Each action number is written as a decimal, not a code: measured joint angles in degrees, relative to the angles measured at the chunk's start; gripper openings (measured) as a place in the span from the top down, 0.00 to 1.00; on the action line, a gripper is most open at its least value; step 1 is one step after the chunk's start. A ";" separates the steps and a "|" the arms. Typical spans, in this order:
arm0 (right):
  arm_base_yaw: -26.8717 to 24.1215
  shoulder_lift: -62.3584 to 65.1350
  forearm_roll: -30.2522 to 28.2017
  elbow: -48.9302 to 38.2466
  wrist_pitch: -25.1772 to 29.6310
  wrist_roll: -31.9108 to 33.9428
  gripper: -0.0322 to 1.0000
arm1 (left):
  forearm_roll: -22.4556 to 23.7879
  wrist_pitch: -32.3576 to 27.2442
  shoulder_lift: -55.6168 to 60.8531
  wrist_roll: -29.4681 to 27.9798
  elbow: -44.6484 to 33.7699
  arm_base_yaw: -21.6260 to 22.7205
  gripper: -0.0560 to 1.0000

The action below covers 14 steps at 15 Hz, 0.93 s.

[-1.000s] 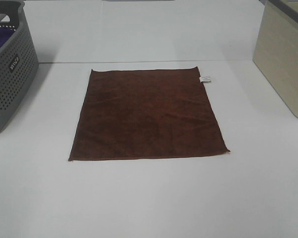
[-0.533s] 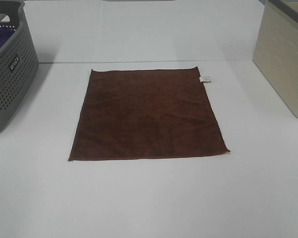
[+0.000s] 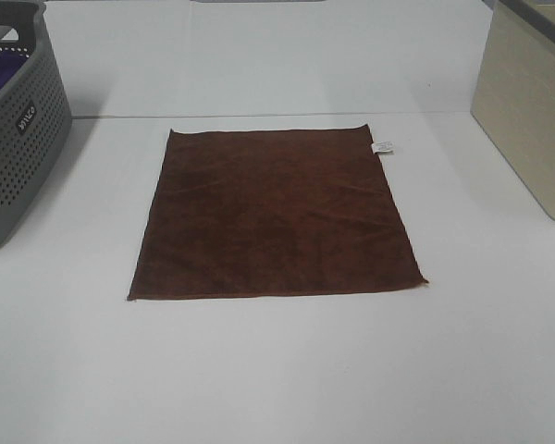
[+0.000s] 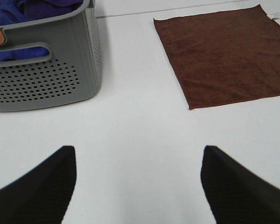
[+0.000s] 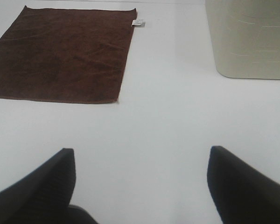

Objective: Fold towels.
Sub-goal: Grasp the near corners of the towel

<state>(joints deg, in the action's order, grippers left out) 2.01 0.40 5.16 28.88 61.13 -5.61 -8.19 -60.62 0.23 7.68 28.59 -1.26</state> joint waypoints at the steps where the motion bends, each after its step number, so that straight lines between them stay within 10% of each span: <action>1: 0.00 0.00 0.00 0.00 0.00 0.00 0.25 | 0.00 0.00 0.00 0.00 0.00 0.00 0.27; 14: 0.00 0.00 0.00 0.00 0.00 0.00 0.25 | 0.00 0.00 0.00 0.00 0.00 0.00 0.27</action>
<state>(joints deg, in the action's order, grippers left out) 2.01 0.40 5.16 28.88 61.13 -5.61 -8.19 -60.62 0.23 7.68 28.59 -1.26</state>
